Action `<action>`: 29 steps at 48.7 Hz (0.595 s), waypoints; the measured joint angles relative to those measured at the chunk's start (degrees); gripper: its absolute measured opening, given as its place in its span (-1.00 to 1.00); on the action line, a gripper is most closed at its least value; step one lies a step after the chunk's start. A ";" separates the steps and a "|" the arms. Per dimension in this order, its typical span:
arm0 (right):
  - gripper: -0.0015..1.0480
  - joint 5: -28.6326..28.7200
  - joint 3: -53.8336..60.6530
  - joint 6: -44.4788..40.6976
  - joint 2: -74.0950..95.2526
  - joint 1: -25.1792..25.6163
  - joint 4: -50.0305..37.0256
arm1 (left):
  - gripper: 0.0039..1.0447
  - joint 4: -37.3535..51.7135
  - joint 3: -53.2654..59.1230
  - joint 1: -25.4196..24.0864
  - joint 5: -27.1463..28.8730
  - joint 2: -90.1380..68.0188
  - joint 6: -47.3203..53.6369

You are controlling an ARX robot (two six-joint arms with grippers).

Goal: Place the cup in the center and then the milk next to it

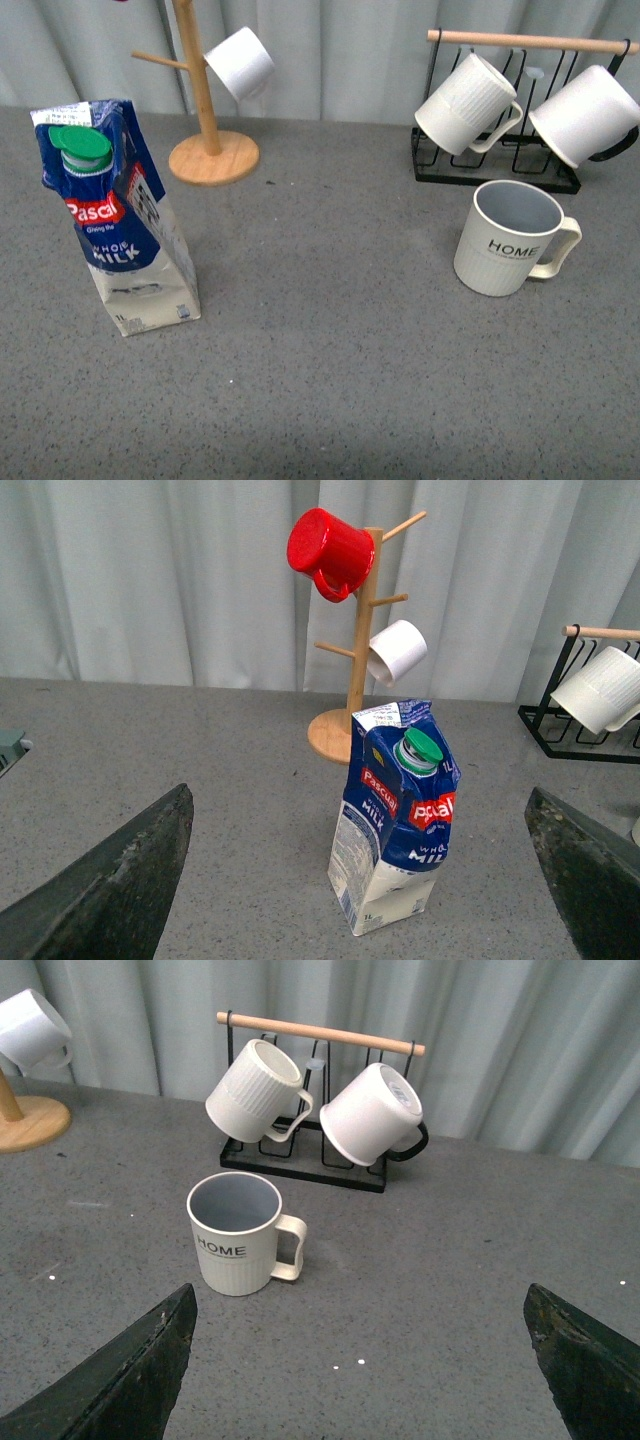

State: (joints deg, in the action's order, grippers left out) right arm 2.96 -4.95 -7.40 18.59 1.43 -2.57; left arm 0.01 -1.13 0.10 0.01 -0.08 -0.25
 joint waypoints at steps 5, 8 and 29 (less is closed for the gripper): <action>0.82 3.82 -3.17 0.33 14.29 1.18 -8.72 | 0.88 0.00 0.00 0.00 -0.02 0.00 0.00; 0.82 4.07 -5.64 0.24 21.84 1.22 -12.00 | 0.88 0.00 0.00 0.00 0.00 0.00 0.00; 0.82 3.45 -29.70 -0.28 64.94 0.87 -8.87 | 0.88 0.00 0.00 0.00 0.00 0.00 0.00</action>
State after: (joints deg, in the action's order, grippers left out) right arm 6.42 -34.65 -7.68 83.53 2.31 -11.44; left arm 0.01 -1.13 0.10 0.01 -0.08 -0.25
